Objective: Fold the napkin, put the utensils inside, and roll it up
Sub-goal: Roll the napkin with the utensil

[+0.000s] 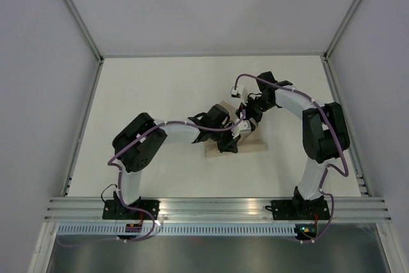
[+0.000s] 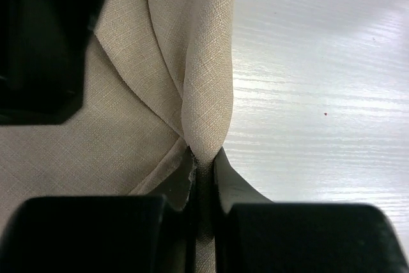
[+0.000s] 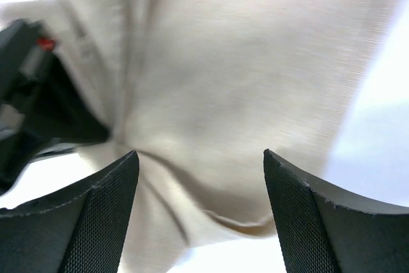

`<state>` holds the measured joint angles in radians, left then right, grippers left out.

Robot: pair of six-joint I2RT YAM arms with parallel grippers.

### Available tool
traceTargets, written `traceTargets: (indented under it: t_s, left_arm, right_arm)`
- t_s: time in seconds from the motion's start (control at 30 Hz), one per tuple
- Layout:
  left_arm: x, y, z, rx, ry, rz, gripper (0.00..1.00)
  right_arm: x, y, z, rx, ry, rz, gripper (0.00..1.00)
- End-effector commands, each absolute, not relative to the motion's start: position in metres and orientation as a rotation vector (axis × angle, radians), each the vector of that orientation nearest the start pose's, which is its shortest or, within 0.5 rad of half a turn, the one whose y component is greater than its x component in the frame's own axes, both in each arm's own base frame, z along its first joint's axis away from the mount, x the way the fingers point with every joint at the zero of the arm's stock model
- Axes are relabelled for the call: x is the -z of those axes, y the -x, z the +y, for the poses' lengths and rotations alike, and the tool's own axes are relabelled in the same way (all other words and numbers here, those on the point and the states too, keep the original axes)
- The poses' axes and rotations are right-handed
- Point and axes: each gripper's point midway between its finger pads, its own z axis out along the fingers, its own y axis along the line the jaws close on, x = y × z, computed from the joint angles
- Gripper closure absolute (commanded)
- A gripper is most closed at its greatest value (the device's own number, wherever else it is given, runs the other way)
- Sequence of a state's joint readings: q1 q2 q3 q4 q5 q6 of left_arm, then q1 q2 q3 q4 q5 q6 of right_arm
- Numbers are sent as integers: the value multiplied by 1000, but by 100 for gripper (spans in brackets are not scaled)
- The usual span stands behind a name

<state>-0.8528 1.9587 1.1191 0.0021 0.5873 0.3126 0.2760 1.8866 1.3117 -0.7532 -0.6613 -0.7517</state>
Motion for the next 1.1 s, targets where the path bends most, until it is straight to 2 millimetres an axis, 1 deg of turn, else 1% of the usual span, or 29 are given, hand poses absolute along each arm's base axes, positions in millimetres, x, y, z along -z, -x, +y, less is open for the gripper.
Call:
traceTargets:
  t_s: [0.0, 0.03, 0.07, 0.1, 0.17, 0.2, 0.27, 0.3, 0.33, 0.37, 0.4, 0.43, 0.47, 0.5, 0.53, 0.57, 0.6, 0.67, 0.7, 0.77, 0.8, 0.87, 0.9, 0.97, 1.0, 1.07]
  left_arm:
    - [12, -195, -375, 1114, -1562, 2125, 98]
    - [13, -193, -375, 1140, -1551, 2141, 98]
    - [13, -196, -374, 1154, -1534, 2154, 98]
    - [17, -193, -372, 1186, -1529, 2174, 98]
    - [19, -194, -370, 1228, -1491, 2216, 98]
    - [20, -192, -370, 1261, -1489, 2232, 98]
    - [18, -193, -369, 1313, -1461, 2247, 98]
    - [19, -194, -368, 1322, -1450, 2260, 98]
    - [24, -191, -365, 1334, -1442, 2302, 98]
    - [21, -197, -366, 1353, -1431, 2304, 98]
    - [23, -197, -366, 1355, -1432, 2323, 98]
    - [28, -193, -360, 1363, -1436, 2381, 98]
    - [25, -198, -363, 1380, -1428, 2372, 98]
    - [25, -198, -363, 1381, -1424, 2385, 98]
    - [25, -199, -362, 1382, -1420, 2393, 98]
    - [24, -201, -361, 1397, -1407, 2403, 98]
    - [22, -203, -361, 1413, -1394, 2409, 98]
    - [22, -206, -359, 1447, -1351, 2437, 98]
    - [22, -208, -359, 1453, -1339, 2448, 98]
    - [25, -207, -356, 1468, -1319, 2479, 98]
    - [26, -207, -355, 1478, -1312, 2491, 98]
    - [26, -207, -357, 1499, -1302, 2506, 98]
    - [31, -204, -355, 1506, -1295, 2536, 98]
    - [34, -205, -354, 1511, -1280, 2558, 98]
    - [39, -204, -353, 1513, -1275, 2578, 98]
    - [40, -203, -354, 1526, -1266, 2591, 98]
  right_arm:
    - [-57, -365, 168, -626, 1252, 2224, 17]
    - [-59, -366, 167, -623, 1240, 2218, 17]
    - [-60, -367, 164, -623, 1231, 2208, 17]
    - [-68, -370, 157, -607, 1201, 2193, 17]
    - [-72, -370, 152, -605, 1182, 2167, 18]
    - [-78, -371, 146, -603, 1155, 2137, 18]
    - [-85, -372, 139, -580, 1126, 2116, 18]
    - [-90, -367, 137, -572, 1127, 2089, 19]
    - [-94, -364, 136, -561, 1150, 2051, 18]
    - [-97, -358, 136, -561, 1171, 2023, 18]
    - [-104, -347, 137, -552, 1194, 1979, 18]
    - [-107, -341, 139, -559, 1209, 1941, 18]
    - [-110, -336, 139, -547, 1240, 1898, 18]
    - [-112, -322, 140, -540, 1267, 1863, 18]
    - [-112, -315, 141, -535, 1288, 1833, 18]
    - [-112, -309, 142, -520, 1329, 1782, 18]
    - [-108, -294, 143, -515, 1361, 1747, 18]
    - [-102, -284, 143, -458, 1414, 1693, 18]
    - [-97, -271, 148, -437, 1452, 1651, 18]
    - [-91, -262, 153, -389, 1497, 1605, 18]
    - [-85, -255, 160, -340, 1537, 1559, 18]
    - [-80, -248, 168, -312, 1585, 1516, 18]
    - [-75, -246, 174, -312, 1605, 1502, 18]
    - [-70, -247, 177, -291, 1625, 1497, 18]
    - [-67, -244, 183, -283, 1648, 1474, 18]
    - [-64, -241, 188, -266, 1676, 1449, 18]
